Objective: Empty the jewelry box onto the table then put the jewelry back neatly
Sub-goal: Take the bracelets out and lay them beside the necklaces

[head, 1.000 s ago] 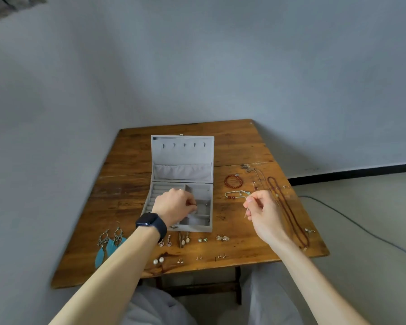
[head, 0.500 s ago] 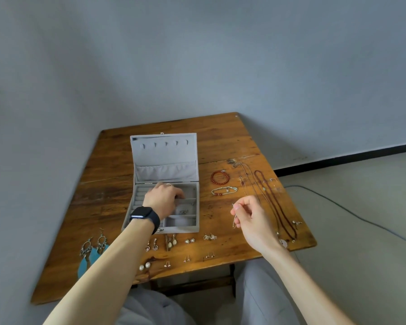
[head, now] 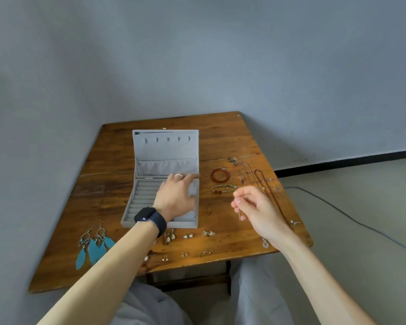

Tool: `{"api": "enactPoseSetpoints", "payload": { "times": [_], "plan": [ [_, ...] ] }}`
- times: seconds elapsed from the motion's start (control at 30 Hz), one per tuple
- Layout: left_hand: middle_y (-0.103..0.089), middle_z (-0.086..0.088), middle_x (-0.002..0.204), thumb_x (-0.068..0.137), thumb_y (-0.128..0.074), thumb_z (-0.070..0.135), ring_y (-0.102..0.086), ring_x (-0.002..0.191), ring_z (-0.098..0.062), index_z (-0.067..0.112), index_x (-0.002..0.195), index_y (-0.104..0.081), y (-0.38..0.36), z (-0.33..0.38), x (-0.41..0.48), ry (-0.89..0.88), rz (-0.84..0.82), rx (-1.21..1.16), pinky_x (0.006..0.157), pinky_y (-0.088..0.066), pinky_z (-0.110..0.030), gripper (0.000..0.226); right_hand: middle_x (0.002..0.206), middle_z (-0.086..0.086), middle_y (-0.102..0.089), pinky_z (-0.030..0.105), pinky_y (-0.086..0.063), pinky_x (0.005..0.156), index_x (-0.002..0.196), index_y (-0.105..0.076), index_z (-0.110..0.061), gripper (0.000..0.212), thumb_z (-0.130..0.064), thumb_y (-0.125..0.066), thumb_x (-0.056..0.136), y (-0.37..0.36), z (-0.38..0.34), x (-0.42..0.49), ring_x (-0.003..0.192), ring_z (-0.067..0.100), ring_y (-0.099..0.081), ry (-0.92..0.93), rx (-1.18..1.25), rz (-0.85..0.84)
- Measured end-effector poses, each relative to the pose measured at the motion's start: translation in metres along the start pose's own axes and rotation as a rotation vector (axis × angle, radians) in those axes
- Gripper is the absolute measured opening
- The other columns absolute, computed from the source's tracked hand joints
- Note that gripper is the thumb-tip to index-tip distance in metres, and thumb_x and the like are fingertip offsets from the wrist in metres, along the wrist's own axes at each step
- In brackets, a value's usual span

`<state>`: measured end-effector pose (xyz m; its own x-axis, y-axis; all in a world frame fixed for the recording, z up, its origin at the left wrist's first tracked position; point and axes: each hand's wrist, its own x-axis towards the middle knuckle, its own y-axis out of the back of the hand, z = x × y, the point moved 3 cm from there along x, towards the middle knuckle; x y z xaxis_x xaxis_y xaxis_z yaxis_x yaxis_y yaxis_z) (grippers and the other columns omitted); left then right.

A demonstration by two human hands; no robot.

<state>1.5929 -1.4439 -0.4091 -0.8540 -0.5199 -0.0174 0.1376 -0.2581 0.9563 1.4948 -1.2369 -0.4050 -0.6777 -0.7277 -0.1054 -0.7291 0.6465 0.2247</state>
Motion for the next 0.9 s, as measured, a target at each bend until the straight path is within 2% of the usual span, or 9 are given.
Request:
{"api": "enactPoseSetpoints", "payload": {
  "times": [0.1,0.17,0.23,0.27,0.33,0.47,0.63,0.77,0.9],
  "plan": [
    [-0.058,0.003,0.137,0.08,-0.069,0.024,-0.048,0.127,-0.016,0.032,0.141,-0.053,0.001,0.045,-0.011,-0.149,-0.19,-0.335,0.102,-0.042,-0.032,0.064,0.095,-0.002,-0.072,0.023,-0.054,0.07,0.108,-0.06,-0.02,0.012,-0.013,-0.054,0.1,0.005,-0.007,0.001,0.082,0.004,-0.065,0.032,-0.02,-0.058],
    [-0.067,0.013,0.115,0.084,-0.072,0.027,-0.058,0.104,-0.006,0.028,0.121,-0.07,-0.006,0.062,-0.013,-0.156,-0.354,-0.481,0.091,-0.041,-0.023,0.037,0.094,-0.004,-0.073,0.024,-0.054,0.07,0.106,-0.061,-0.02,0.01,-0.014,-0.056,0.099,0.01,-0.007,0.003,0.083,0.005,-0.066,0.036,-0.026,-0.07],
    [-0.067,0.018,0.087,0.09,-0.07,0.034,-0.06,0.082,-0.003,0.028,0.096,-0.075,-0.012,0.063,-0.009,-0.123,-0.316,-0.485,0.074,-0.042,-0.019,0.009,0.093,-0.006,-0.074,0.025,-0.054,0.072,0.104,-0.061,-0.021,0.009,-0.016,-0.058,0.097,0.016,0.0,0.008,0.084,0.005,-0.066,0.025,-0.052,-0.041],
    [-0.065,0.018,0.081,0.092,-0.069,0.036,-0.059,0.078,-0.004,0.027,0.093,-0.074,-0.015,0.058,-0.005,-0.086,-0.267,-0.462,0.068,-0.042,-0.018,0.011,0.092,-0.008,-0.074,0.026,-0.055,0.075,0.102,-0.061,-0.023,0.008,-0.019,-0.061,0.096,0.02,0.006,0.012,0.086,0.004,-0.066,0.023,-0.099,-0.003],
    [-0.067,0.014,0.085,0.093,-0.067,0.039,-0.061,0.08,-0.005,0.025,0.098,-0.076,-0.021,0.048,0.002,-0.016,-0.195,-0.384,0.069,-0.049,-0.019,0.018,0.09,-0.011,-0.072,0.026,-0.052,0.079,0.098,-0.061,-0.029,0.008,-0.026,-0.066,0.093,0.026,0.02,0.022,0.088,0.004,-0.066,0.036,-0.264,0.105],
    [-0.071,0.007,0.096,0.094,-0.065,0.04,-0.065,0.084,-0.011,0.027,0.103,-0.076,-0.027,0.047,0.008,0.007,-0.144,-0.163,0.073,-0.057,-0.027,0.019,0.088,-0.017,-0.066,0.016,-0.047,0.068,0.1,-0.062,-0.027,0.007,-0.027,-0.065,0.094,0.017,0.04,0.041,0.083,0.006,-0.064,0.077,-0.597,0.212],
    [-0.07,-0.001,0.102,0.098,-0.058,0.035,-0.065,0.091,-0.022,0.025,0.111,-0.072,-0.035,0.057,0.017,-0.029,-0.083,0.165,0.079,-0.054,-0.034,0.021,0.09,-0.004,-0.067,0.03,-0.056,0.069,0.103,-0.06,-0.027,0.007,-0.025,-0.061,0.096,0.002,0.05,0.062,0.084,0.015,-0.063,0.157,-0.82,0.224],
    [-0.069,-0.005,0.11,0.099,-0.057,0.034,-0.064,0.101,-0.027,0.022,0.118,-0.067,-0.046,0.057,0.025,-0.047,-0.08,0.27,0.086,-0.053,-0.039,0.024,0.093,0.002,-0.07,0.026,-0.045,0.066,0.108,-0.059,-0.024,0.011,-0.024,-0.056,0.097,0.0,0.055,0.068,0.093,0.02,-0.057,0.237,-0.961,0.228],
    [-0.069,-0.004,0.109,0.1,-0.054,0.04,-0.063,0.1,-0.026,0.022,0.118,-0.066,-0.045,0.056,0.026,-0.091,-0.04,0.274,0.084,-0.054,-0.038,0.028,0.092,0.0,-0.073,0.029,-0.047,0.066,0.108,-0.063,-0.019,0.013,-0.021,-0.058,0.096,-0.001,0.055,0.068,0.093,0.022,-0.058,0.299,-1.03,0.219]
  ]
}}
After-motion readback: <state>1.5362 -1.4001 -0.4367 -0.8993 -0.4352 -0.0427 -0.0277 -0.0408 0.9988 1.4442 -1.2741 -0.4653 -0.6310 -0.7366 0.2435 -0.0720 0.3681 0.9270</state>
